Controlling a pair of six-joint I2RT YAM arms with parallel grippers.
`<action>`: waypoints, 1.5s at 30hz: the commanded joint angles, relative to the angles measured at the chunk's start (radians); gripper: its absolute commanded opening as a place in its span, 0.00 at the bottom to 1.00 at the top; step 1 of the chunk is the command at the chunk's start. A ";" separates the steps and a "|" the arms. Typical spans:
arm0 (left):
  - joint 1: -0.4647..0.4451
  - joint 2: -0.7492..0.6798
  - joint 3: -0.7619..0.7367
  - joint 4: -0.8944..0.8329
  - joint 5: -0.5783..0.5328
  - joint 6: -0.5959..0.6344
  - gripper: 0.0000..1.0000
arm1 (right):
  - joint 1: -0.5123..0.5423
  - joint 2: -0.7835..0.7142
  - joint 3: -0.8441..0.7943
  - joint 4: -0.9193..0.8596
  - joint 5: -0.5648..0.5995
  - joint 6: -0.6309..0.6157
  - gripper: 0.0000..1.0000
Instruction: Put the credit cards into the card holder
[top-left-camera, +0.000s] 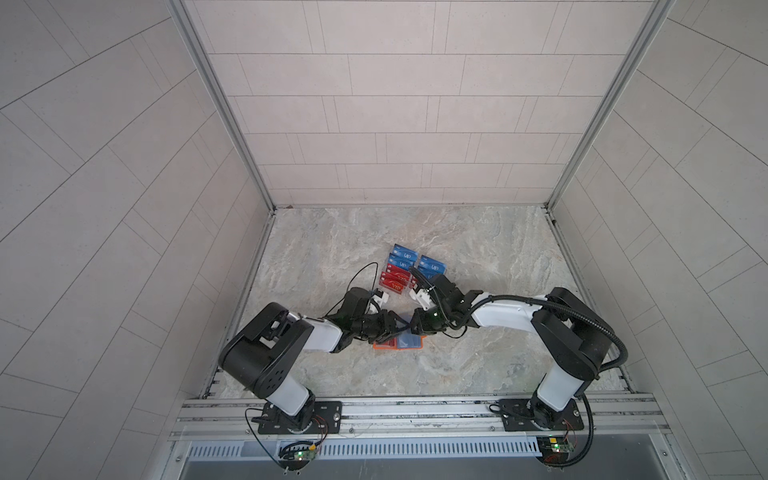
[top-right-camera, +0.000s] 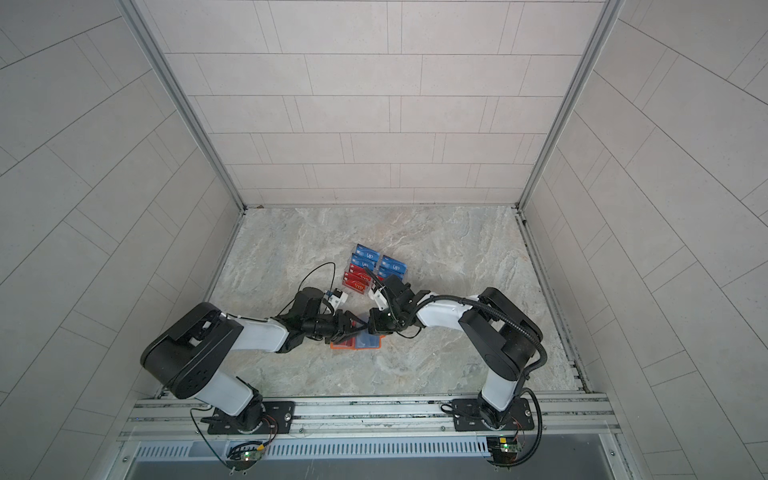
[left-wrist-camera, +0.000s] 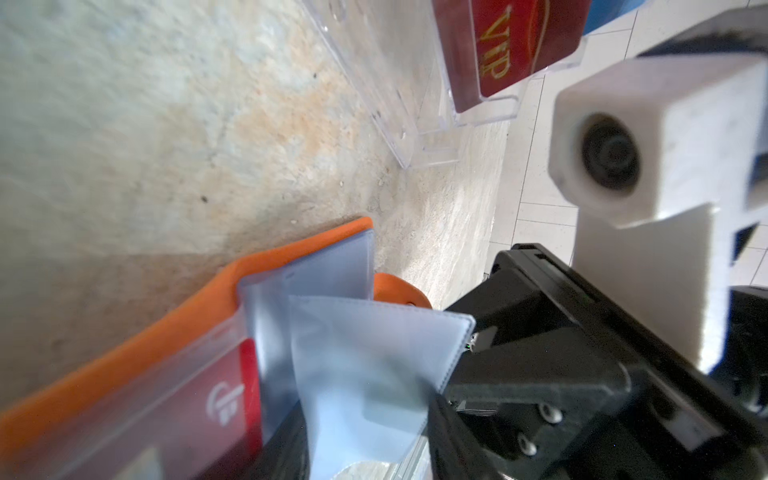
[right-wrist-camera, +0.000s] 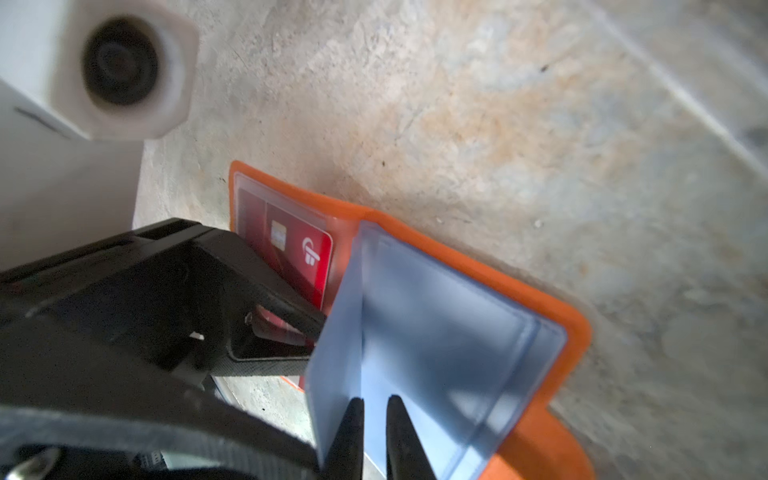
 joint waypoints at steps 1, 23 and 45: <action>0.006 -0.041 0.017 -0.102 -0.012 0.043 0.54 | 0.005 0.011 -0.011 0.041 -0.022 0.025 0.15; 0.104 -0.457 0.192 -0.974 -0.442 0.299 0.60 | 0.046 0.079 0.115 0.030 -0.065 0.005 0.15; 0.097 -0.221 0.157 -0.775 -0.362 0.311 0.54 | 0.053 0.146 0.232 -0.176 0.032 -0.141 0.15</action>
